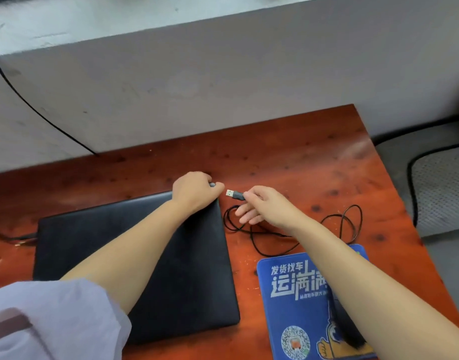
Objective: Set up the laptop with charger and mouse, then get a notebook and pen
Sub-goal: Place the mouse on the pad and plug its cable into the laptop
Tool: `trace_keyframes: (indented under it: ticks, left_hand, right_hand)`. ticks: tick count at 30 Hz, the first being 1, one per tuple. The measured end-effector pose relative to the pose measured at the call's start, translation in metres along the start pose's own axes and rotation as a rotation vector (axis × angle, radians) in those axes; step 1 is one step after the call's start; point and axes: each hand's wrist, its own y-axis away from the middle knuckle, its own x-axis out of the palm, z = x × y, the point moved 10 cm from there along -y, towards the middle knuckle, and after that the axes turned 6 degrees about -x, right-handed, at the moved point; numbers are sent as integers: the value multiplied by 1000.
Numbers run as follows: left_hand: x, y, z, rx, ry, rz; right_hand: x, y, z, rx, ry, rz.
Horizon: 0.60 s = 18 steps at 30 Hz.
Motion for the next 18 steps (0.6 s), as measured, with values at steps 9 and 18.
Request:
trace_keyframes:
  ticks: [9,18]
  left_hand:
    - [-43,23,-11,79,144,-8]
    - [-81,44,-11,132,250,-111]
  right_hand:
    - [-10,16,27,-100,157,39]
    - [20,28,54,-195,138,110]
